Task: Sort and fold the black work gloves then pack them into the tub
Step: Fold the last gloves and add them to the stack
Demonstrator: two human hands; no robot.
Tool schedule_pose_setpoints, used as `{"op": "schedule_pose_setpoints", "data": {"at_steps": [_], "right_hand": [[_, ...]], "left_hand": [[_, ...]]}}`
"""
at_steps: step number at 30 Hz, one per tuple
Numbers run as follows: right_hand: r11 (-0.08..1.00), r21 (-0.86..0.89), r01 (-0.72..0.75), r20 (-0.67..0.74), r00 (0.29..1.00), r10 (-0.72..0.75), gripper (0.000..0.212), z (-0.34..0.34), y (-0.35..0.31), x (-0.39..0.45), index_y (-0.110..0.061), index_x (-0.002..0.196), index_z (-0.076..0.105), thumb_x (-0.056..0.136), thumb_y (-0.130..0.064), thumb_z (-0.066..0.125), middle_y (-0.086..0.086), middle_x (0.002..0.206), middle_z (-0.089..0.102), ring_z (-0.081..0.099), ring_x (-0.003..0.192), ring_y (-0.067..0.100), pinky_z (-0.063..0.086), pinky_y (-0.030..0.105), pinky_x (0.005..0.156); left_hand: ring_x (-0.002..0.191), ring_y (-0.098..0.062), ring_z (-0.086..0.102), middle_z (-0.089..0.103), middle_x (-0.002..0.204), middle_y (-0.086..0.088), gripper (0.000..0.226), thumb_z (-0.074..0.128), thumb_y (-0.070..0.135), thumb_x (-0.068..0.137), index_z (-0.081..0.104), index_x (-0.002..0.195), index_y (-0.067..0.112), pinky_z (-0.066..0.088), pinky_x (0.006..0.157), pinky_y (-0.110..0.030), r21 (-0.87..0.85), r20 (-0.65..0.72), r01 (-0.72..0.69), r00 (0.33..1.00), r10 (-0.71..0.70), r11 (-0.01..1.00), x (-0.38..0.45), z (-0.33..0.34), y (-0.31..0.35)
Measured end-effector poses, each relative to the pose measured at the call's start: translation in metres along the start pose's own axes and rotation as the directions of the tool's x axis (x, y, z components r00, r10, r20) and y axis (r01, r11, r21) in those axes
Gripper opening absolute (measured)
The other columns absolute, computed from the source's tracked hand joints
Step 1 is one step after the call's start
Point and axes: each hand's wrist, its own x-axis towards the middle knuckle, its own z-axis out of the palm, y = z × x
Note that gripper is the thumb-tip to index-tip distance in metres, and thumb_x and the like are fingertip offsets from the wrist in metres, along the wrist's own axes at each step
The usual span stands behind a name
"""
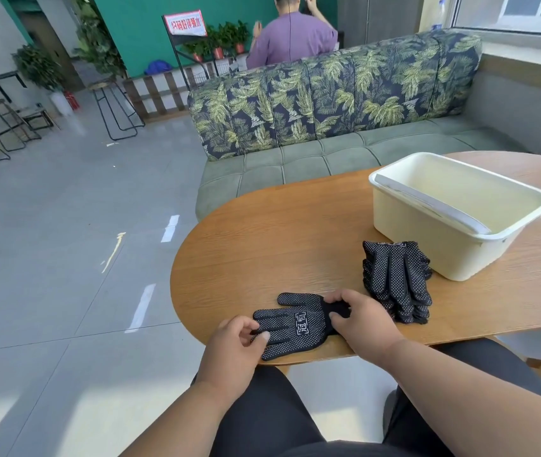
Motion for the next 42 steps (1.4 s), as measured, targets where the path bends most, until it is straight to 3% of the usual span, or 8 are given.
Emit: {"op": "schedule_pose_setpoints", "data": {"at_steps": [5,9,15,21,24,28,34,42], "right_hand": [[1.000,-0.014,0.005,0.004,1.000,-0.005,0.024,0.001,0.001,0.001,-0.038,0.108,0.071,0.092,-0.020,0.069,-0.017,0.108,0.069,0.063,0.091,0.001,0.049,0.018,0.084],[0.990,-0.131,0.061,-0.019,0.998,-0.064,0.027,0.004,0.002,-0.001,-0.033,0.115,0.072,0.092,-0.020,0.069,-0.011,0.116,0.062,0.058,0.100,0.006,0.040,0.014,0.089],[0.946,-0.310,0.098,-0.036,0.993,-0.114,0.030,0.007,-0.002,-0.006,-0.029,0.123,0.070,0.094,-0.026,0.064,-0.004,0.122,0.051,0.056,0.089,0.011,0.052,0.025,0.083],[0.868,-0.454,0.200,-0.086,0.960,-0.266,0.030,0.011,-0.009,-0.009,-0.029,0.116,0.075,0.089,-0.023,0.067,0.003,0.101,0.049,0.060,0.087,0.027,0.057,0.039,0.074],[0.826,-0.471,0.311,0.015,0.939,-0.345,0.029,0.017,-0.009,-0.008,-0.031,0.119,0.074,0.091,-0.030,0.064,-0.001,0.100,0.055,0.059,0.095,0.025,0.055,0.040,0.085],[0.834,-0.471,0.286,0.124,0.958,-0.259,0.038,0.019,-0.008,-0.006,-0.037,0.136,0.063,0.100,-0.043,0.052,-0.003,0.114,0.057,0.055,0.112,0.022,0.045,0.036,0.099],[0.842,-0.460,0.283,0.154,0.959,-0.238,0.041,0.019,-0.006,-0.003,-0.043,0.140,0.059,0.100,-0.049,0.050,-0.007,0.112,0.050,0.052,0.112,0.019,0.043,0.034,0.101],[0.851,-0.449,0.274,0.158,0.961,-0.226,0.043,0.020,-0.002,-0.001,-0.044,0.140,0.059,0.098,-0.051,0.049,-0.007,0.111,0.049,0.052,0.110,0.019,0.045,0.037,0.101]], "left_hand": [[0.099,0.002,0.058,0.054,0.110,0.023,0.012,0.075,0.049,0.090,0.071,0.099,0.041,0.047,0.084,-0.016,0.112,0.046,-0.085,0.996,0.080,0.990,-0.004,0.010,-0.008],[0.097,0.004,0.057,0.054,0.108,0.024,0.010,0.074,0.049,0.091,0.073,0.097,0.041,0.045,0.083,-0.014,0.126,0.035,-0.110,0.994,0.106,0.986,-0.002,0.011,-0.012],[0.099,0.003,0.057,0.055,0.106,0.025,0.009,0.068,0.046,0.096,0.075,0.096,0.040,0.049,0.086,-0.018,0.123,-0.002,-0.131,0.991,0.132,0.984,0.000,0.012,-0.013],[0.097,0.001,0.059,0.055,0.107,0.023,0.007,0.066,0.046,0.098,0.068,0.100,0.039,0.049,0.083,-0.019,0.104,-0.037,-0.094,0.994,0.098,0.990,0.003,0.010,-0.010],[0.096,0.001,0.059,0.058,0.104,0.021,0.008,0.061,0.044,0.100,0.066,0.098,0.038,0.049,0.081,-0.023,0.112,-0.100,-0.036,0.994,0.047,0.993,0.015,0.005,-0.005],[0.093,-0.001,0.060,0.061,0.104,0.018,0.017,0.057,0.046,0.101,0.070,0.102,0.036,0.051,0.078,-0.027,0.177,-0.136,0.011,0.991,0.014,0.984,0.036,0.000,0.001],[0.102,-0.008,0.064,0.061,0.116,0.013,0.029,0.066,0.048,0.095,0.073,0.117,0.030,0.055,0.089,-0.031,0.273,-0.051,0.022,0.999,-0.009,0.962,0.051,0.004,0.002],[0.095,-0.015,0.063,0.062,0.109,0.010,0.014,0.067,0.040,0.097,0.074,0.089,0.031,0.050,0.082,-0.028,0.387,0.076,0.025,0.995,-0.059,0.922,0.065,-0.005,0.020]]}}
